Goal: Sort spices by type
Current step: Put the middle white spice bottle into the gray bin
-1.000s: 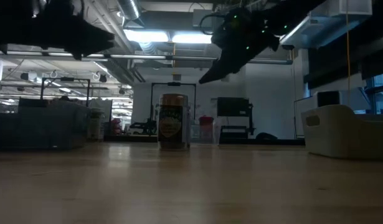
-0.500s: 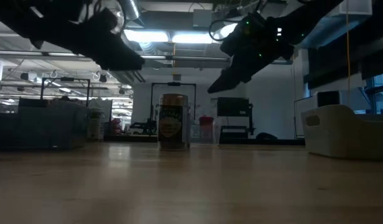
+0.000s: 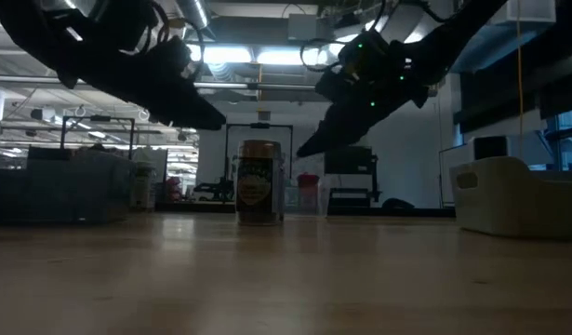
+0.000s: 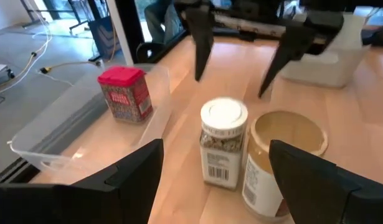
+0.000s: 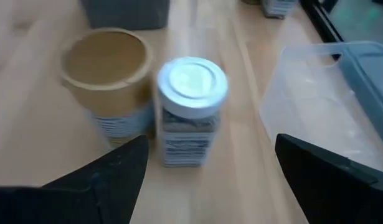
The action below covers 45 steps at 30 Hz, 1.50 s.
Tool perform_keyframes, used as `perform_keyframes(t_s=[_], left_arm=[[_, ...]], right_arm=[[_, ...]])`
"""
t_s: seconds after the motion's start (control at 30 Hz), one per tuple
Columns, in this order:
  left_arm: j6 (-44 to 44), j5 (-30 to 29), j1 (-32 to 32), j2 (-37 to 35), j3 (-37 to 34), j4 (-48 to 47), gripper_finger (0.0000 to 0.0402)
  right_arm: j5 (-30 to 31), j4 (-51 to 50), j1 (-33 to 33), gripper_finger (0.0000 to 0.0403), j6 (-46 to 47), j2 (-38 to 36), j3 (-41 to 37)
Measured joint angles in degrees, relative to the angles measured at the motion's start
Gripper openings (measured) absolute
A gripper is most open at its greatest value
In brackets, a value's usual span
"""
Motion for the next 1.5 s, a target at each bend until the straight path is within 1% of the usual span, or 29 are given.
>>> perform_keyframes(t_s=[0.17, 0.3, 0.5, 0.63, 0.7, 0.77, 0.87, 0.93, 1.1, 1.37, 1.5], left_arm=[[-0.91, -0.10, 0.03, 3.17, 0.00, 0.18, 0.0280], [-0.64, -0.10, 0.03, 6.56, -0.02, 2.57, 0.0280], [0.43, -0.10, 0.03, 10.81, -0.02, 6.48, 0.0280], [0.43, -0.10, -0.06, 12.74, -0.02, 6.61, 0.0280], [0.45, -0.10, -0.29, 13.31, -0.02, 6.70, 0.0280], [0.45, -0.08, -0.42, 13.39, -0.04, 6.37, 0.0280], [0.44, 0.19, -0.53, 13.02, -0.04, 5.82, 0.0280], [0.79, 0.16, -0.73, 13.00, -0.04, 5.59, 0.0280], [2.01, 0.19, -1.70, 13.00, -0.04, 5.43, 0.0280], [2.37, 0.19, -3.04, 12.52, -0.04, 4.76, 0.0280], [2.35, 0.16, -3.03, 10.37, -0.04, 2.05, 0.0280]], right_arm=[[0.22, 1.51, -0.01, 0.0348, 1.94, 2.15, 0.00], [0.62, 4.77, 0.01, 0.0348, 3.75, 4.65, 0.00], [0.60, 8.54, 0.01, 0.0348, 4.88, 5.41, 0.02], [0.18, 10.06, 0.74, 0.0348, 4.85, 5.90, 0.02], [-0.15, 12.59, 1.71, 0.0348, 4.86, 6.77, 0.04], [0.25, 14.06, 2.34, 0.0348, 4.96, 7.71, 0.04], [2.97, 16.23, 3.53, 0.0348, 4.97, 9.17, 0.03], [3.65, 18.52, 3.79, 0.0348, 4.97, 9.94, 0.04], [3.59, 22.69, 3.70, 0.0348, 6.51, 11.11, 0.04], [3.59, 24.12, 3.72, 0.0348, 6.82, 11.37, 0.04], [3.59, 24.46, 3.72, 0.0348, 7.23, 11.37, 0.09]])
